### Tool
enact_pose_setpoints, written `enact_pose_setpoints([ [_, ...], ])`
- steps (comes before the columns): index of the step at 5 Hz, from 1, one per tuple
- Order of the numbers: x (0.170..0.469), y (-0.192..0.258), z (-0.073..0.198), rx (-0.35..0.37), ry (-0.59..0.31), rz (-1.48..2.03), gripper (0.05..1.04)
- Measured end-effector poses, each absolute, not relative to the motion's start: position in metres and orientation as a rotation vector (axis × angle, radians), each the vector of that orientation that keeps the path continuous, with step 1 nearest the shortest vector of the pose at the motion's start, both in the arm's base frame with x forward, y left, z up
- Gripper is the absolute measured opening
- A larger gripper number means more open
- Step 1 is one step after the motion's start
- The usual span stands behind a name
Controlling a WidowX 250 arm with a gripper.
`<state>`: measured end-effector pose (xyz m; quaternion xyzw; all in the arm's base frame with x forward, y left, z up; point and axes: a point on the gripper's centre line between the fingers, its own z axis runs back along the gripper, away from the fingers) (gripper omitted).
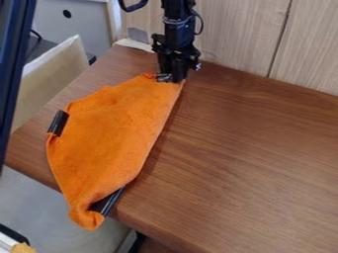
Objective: Fold the cloth from top to bottom
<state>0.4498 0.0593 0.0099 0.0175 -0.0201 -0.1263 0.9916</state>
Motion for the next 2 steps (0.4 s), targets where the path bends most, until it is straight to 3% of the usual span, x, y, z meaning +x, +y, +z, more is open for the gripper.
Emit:
enact_pose_setpoints([
  [2,0.4491,0.0687,0.0131,0.011,-0.043,-0.213,0.163],
])
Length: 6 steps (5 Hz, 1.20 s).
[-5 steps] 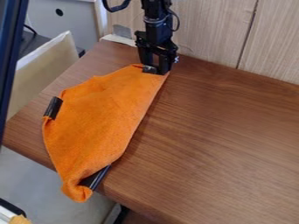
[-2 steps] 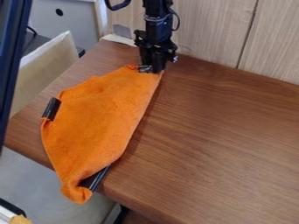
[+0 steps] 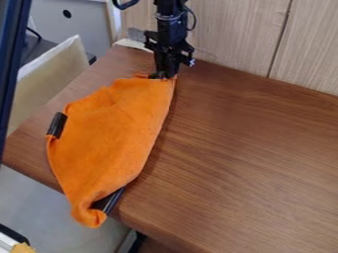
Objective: Fold the cloth from top to bottom
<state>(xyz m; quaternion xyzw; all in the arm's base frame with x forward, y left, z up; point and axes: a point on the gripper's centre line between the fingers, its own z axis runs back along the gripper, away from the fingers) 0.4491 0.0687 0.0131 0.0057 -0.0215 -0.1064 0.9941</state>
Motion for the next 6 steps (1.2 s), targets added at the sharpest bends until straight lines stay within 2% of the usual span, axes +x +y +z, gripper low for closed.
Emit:
enact_pose_setpoints([
  [1,0.447,0.065,0.025,-0.01,-0.055,-0.215,0.101],
  [2,0.446,0.068,0.056,-0.024,-0.108,-0.204,0.087],
  [4,0.421,0.068,0.1,-0.041,-0.185,-0.193,0.086],
  [5,0.394,0.073,0.117,-0.059,-0.217,-0.168,0.086],
  [6,0.356,0.079,0.129,-0.073,-0.234,-0.146,0.085],
])
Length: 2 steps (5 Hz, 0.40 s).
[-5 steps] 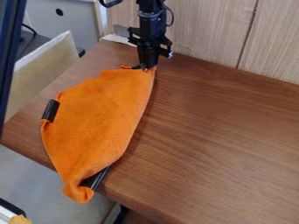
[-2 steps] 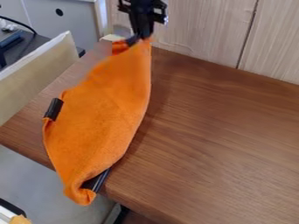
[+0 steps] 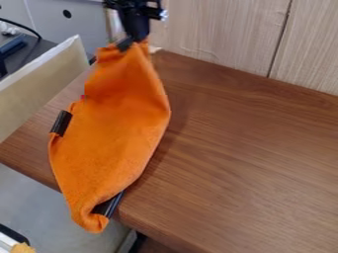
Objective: Fold the cloth from top to bottom
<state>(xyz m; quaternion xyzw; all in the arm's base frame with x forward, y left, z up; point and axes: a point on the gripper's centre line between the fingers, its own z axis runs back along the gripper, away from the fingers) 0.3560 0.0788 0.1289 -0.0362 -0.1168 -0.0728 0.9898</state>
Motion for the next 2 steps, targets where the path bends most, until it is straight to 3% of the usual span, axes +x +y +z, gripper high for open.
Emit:
enact_pose_setpoints([
  [2,0.292,0.086,0.117,-0.066,-0.23,-0.137,0.085],
])
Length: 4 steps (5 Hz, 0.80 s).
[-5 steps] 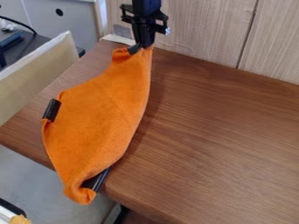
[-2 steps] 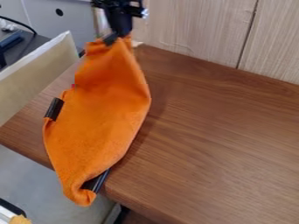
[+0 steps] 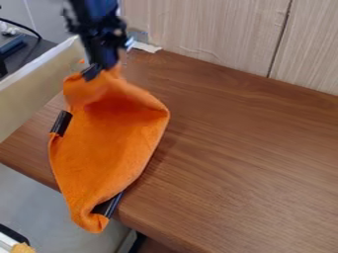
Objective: Fold the cloth from top to bottom
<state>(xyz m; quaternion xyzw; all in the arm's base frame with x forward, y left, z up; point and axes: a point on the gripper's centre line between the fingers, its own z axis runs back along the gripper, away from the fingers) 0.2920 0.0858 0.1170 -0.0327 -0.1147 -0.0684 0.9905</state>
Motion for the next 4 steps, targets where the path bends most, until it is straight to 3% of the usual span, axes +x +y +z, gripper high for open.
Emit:
enact_pose_setpoints([
  [2,0.252,0.081,0.057,-0.019,-0.191,-0.201,0.085],
  [3,0.243,0.08,0.024,0.001,-0.145,-0.219,0.085],
  [4,0.246,0.076,0.009,0.002,-0.128,-0.24,0.105],
])
